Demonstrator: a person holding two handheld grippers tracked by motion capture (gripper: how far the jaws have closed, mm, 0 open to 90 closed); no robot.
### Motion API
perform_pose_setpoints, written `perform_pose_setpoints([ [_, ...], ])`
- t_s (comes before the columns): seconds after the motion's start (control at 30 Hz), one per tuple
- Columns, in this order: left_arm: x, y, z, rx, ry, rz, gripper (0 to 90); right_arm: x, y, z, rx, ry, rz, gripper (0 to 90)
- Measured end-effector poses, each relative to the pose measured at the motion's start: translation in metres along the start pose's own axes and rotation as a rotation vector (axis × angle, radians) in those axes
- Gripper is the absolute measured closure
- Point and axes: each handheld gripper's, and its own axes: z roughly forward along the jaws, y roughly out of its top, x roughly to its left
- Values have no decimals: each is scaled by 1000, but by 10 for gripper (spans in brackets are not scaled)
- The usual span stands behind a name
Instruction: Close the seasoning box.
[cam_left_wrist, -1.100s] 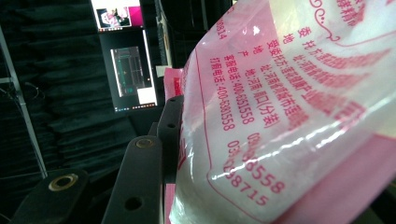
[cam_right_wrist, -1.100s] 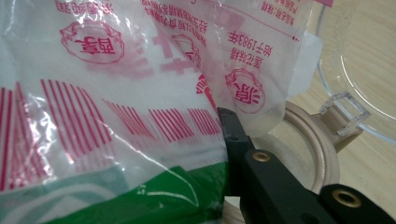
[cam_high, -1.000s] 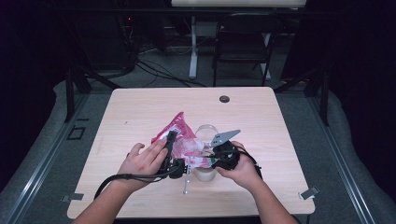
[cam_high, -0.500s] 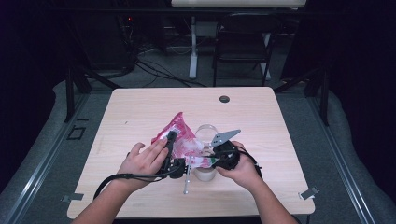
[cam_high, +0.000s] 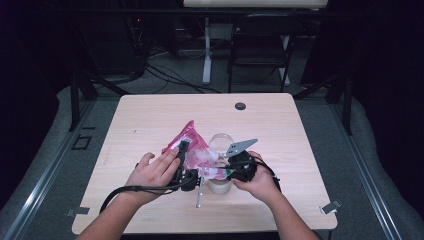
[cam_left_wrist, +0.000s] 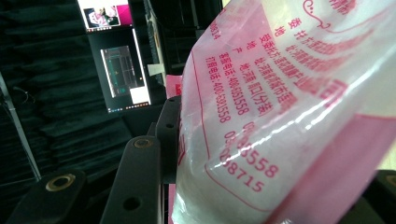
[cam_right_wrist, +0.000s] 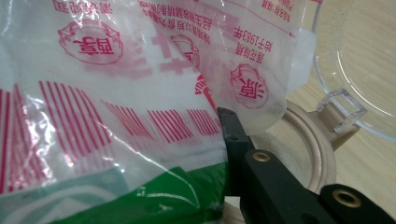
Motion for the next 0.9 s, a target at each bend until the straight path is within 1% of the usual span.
perform_pose_setpoints([
  [0.33,0,0,0,0,-9,-2,628,-1,-1,0,-3,2,7,900],
  [0.37,0,-1,0,-1,-3,-5,627,-1,-1,0,-3,1,7,900],
  [0.43,0,-1,1,2,-21,-9,626,0,0,0,-1,-2,4,900],
  [0.57,-2,-4,2,4,-28,-31,625,1,0,0,-2,-9,-1,900],
  [0.63,-2,-5,3,8,-37,-31,625,2,1,-1,9,-12,-12,900],
  [0.83,-3,-7,3,6,-41,-49,631,4,2,-1,7,-17,-18,900],
  [0.9,-4,-8,4,7,-47,-61,631,4,3,-2,0,-25,-17,900],
])
